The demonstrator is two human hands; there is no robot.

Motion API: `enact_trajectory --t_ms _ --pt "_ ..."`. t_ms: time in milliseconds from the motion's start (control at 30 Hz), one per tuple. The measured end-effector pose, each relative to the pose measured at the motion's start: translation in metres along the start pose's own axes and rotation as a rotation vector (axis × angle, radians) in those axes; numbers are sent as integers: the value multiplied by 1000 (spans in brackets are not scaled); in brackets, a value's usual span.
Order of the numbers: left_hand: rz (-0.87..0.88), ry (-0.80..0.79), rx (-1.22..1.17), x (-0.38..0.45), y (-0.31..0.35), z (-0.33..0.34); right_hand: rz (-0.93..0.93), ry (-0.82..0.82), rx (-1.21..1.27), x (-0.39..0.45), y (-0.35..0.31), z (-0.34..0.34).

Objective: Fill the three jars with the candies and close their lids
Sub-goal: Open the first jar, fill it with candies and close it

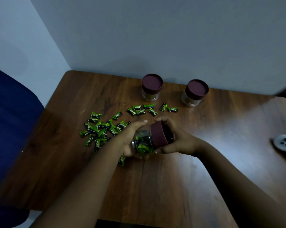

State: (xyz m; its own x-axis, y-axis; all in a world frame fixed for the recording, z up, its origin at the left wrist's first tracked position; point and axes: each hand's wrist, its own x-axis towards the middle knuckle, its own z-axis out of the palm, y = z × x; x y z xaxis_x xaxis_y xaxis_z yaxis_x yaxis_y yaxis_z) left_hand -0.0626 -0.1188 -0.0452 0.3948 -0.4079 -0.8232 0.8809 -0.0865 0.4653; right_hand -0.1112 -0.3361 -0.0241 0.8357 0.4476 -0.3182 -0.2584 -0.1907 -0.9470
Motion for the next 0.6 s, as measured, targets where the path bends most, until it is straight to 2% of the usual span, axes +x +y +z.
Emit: enact_trajectory --t_ms 100,200,267,367,433,500,600 --pt "5 -16 -59 -2 -3 -1 -40 36 37 -2 2 3" --pt "43 -22 -56 -5 -3 -2 -70 4 -112 1 -5 1" --pt "145 21 -67 -5 -5 4 4 16 -86 2 -10 -1" --pt "344 170 -88 -1 -13 17 91 20 -64 2 -18 -4" --pt "381 191 -86 0 -17 20 101 -5 -76 1 -23 -6" --pt "264 102 -74 -3 -15 15 32 -24 -163 -1 -27 -4" --pt "2 -38 -9 -7 -7 4 -88 -52 -459 -3 -35 -1"
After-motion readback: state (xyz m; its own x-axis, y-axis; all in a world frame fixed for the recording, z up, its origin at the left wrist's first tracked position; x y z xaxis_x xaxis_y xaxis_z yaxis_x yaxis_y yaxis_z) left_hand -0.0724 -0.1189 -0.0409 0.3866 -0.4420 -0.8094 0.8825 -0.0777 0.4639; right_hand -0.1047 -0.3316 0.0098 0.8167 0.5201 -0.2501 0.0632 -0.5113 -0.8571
